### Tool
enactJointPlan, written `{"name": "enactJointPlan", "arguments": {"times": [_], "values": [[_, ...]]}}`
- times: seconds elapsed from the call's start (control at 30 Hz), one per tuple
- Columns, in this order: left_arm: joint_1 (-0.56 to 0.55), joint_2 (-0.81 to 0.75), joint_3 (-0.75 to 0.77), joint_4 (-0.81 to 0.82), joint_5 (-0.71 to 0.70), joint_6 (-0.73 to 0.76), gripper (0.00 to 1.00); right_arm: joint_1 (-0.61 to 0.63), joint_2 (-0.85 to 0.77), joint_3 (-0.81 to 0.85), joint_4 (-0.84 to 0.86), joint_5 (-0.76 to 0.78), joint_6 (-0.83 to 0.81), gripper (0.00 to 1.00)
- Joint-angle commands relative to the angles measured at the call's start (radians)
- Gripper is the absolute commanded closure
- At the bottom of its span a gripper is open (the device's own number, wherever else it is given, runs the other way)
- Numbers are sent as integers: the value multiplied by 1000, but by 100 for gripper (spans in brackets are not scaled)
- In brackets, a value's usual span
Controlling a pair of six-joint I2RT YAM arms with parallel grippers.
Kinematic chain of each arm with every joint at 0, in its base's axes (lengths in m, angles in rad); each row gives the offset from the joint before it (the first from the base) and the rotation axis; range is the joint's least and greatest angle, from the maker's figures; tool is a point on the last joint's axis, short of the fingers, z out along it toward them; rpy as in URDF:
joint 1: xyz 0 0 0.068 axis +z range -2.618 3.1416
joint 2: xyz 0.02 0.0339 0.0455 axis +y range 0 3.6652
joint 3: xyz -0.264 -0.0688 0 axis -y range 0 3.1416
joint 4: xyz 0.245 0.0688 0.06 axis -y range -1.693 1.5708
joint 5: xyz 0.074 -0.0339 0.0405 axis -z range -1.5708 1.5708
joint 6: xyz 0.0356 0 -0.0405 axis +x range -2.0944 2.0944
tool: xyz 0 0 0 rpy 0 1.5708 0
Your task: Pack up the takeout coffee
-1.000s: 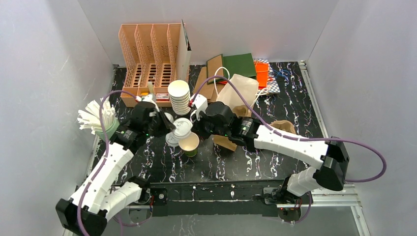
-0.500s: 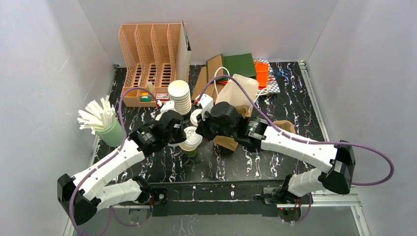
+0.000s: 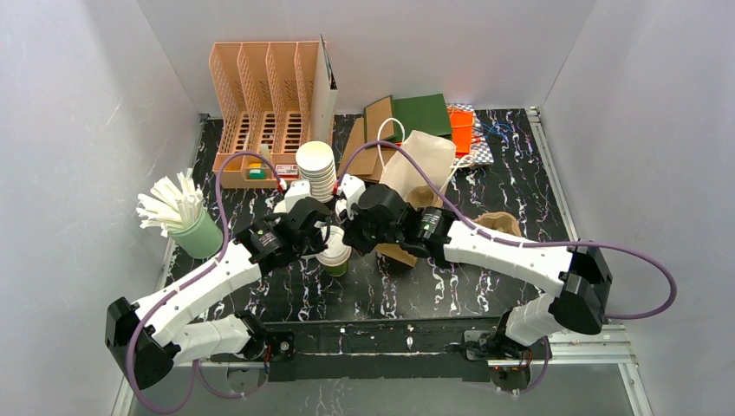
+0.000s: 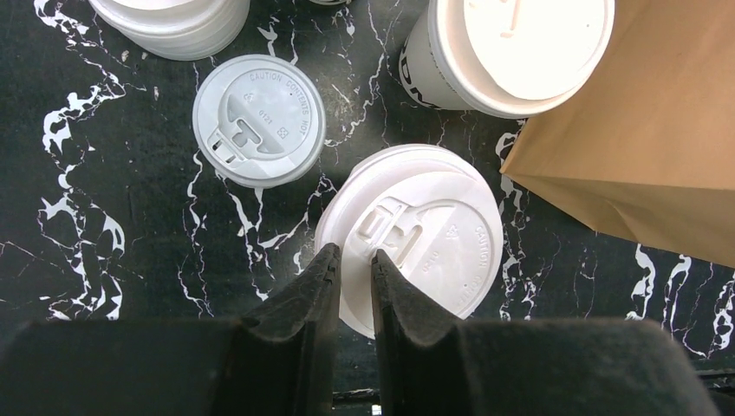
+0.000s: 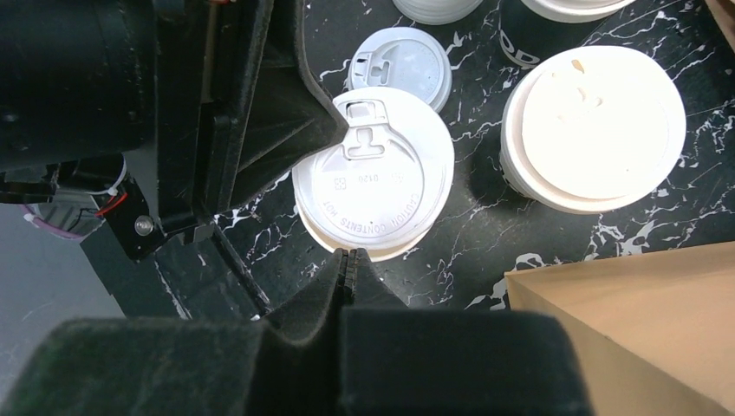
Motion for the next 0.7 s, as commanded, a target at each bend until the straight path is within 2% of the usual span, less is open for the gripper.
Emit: {"name": "enactJointPlan", "arguments": {"times": [0.0,0.67], "values": [[-6,-4,33,-25,-23,-13,84,0,11,7,6,-17,-7,99],[-6,-34,25,-22,16,-25,81,0,80,22,-5,-32,-6,99]]}}
